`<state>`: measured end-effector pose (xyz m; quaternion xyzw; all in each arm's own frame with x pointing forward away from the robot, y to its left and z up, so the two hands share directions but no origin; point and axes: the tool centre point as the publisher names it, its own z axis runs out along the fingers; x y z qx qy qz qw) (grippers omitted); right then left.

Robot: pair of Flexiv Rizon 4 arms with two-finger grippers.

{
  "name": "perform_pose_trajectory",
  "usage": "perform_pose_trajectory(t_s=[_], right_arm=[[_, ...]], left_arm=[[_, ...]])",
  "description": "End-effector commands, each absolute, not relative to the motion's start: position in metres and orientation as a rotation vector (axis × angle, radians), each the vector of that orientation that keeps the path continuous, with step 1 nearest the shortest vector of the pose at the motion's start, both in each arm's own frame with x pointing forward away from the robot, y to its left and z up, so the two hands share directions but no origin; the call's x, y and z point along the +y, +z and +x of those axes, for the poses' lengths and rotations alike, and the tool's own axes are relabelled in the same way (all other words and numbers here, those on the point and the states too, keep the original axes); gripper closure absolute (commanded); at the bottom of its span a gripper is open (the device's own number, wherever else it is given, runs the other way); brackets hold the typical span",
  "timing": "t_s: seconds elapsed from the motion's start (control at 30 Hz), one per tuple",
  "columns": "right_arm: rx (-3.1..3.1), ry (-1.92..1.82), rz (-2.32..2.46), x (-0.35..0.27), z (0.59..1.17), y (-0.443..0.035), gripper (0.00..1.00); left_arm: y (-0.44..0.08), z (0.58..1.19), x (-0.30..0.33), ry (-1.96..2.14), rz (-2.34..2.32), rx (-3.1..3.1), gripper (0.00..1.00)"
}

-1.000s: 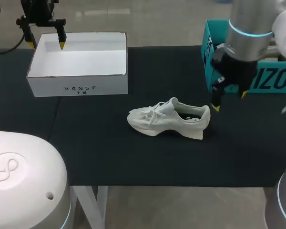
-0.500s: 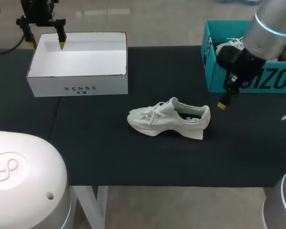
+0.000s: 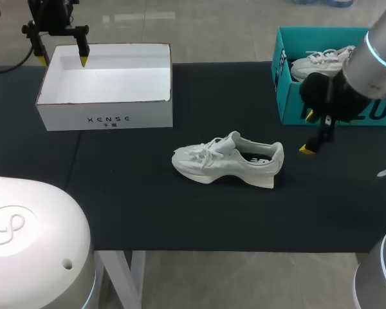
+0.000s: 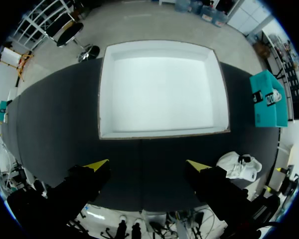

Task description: Take the shoe out of the shoebox, open the shoe tongue, remove and reinsert the insole, then place the shoe into the shoebox

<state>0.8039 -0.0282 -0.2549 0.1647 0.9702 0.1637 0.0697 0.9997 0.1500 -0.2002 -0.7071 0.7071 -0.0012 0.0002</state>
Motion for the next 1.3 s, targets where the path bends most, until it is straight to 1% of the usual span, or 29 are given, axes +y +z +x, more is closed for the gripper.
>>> perform_pose_trajectory(t_s=[0.03, 0.1, 0.23, 0.37, 0.67, 1.03, 1.3], right_arm=[[2.686, 1.031, 0.549, -0.03, 0.812, -0.289, 0.0], [2.651, 0.911, 0.492, -0.034, 0.817, -0.31, 0.0], [2.579, 1.063, 0.495, -0.036, 0.822, -0.339, 0.0], [2.579, 1.179, 0.452, -0.031, 0.823, -0.358, 0.0], [2.57, 1.446, 0.404, -0.017, 0.828, -0.374, 0.0], [2.565, 1.427, 0.324, 0.0, 0.846, -0.386, 0.0], [2.634, 1.393, 0.258, 0.006, 0.847, -0.394, 0.0]], left_arm=[[-0.2, 1.0, 0.15, -0.001, -2.221, 2.222, 0.0], [-0.2, 1.0, 0.15, -0.001, -2.221, 2.222, 0.0], [-0.2, 1.0, 0.15, -0.001, -2.221, 2.222, 0.0], [-0.2, 1.0, 0.15, -0.001, -2.221, 2.222, 0.0], [-0.2, 1.0, 0.15, -0.001, -2.221, 2.222, 0.0], [-0.2, 1.0, 0.15, -0.001, -2.221, 2.222, 0.0], [-0.2, 1.0, 0.15, -0.001, -2.221, 2.222, 0.0]])
